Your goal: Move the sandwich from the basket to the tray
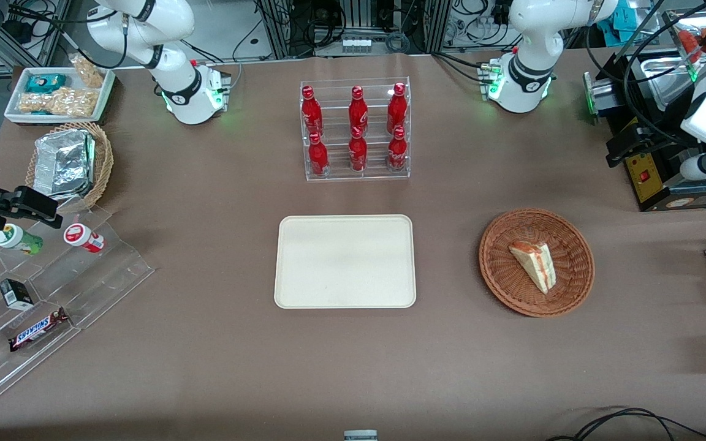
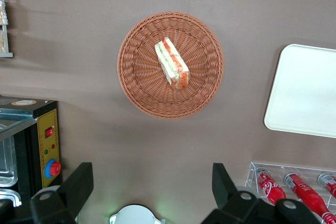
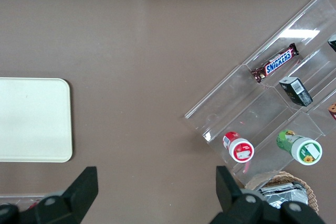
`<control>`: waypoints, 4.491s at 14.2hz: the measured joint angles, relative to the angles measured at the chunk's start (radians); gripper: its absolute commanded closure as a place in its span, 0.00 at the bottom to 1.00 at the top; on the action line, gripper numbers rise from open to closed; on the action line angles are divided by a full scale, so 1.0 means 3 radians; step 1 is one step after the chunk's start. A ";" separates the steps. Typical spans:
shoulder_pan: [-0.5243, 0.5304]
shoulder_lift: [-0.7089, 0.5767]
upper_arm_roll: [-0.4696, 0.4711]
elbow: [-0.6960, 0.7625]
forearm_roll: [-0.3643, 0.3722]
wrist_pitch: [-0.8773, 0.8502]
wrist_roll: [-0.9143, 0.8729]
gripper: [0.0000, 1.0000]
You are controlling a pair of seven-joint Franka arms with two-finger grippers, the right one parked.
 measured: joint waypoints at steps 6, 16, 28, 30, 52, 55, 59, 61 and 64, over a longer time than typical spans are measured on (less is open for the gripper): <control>0.0000 0.0001 0.0000 0.0000 0.0002 0.0000 0.0000 0.00; 0.0038 0.0224 0.0013 -0.0043 0.0011 -0.0003 0.0000 0.00; 0.0054 0.1030 0.0030 -0.1164 0.0074 0.1940 -0.1923 0.00; 0.0053 0.1030 0.0030 -0.1395 0.0074 0.2234 -0.1967 0.00; -0.0003 0.1329 0.0009 -0.1796 0.0074 0.2757 -0.2473 0.77; 0.0005 0.1328 0.0009 -0.1802 0.0074 0.2756 -0.2473 0.94; 0.0010 0.1261 0.0007 -0.1649 0.0074 0.2518 -0.2472 0.94; -0.0018 0.1185 -0.0023 -0.1413 0.0076 0.2197 -0.2459 0.95; -0.0381 0.1128 -0.0059 -0.1080 0.0212 0.1962 -0.2449 0.94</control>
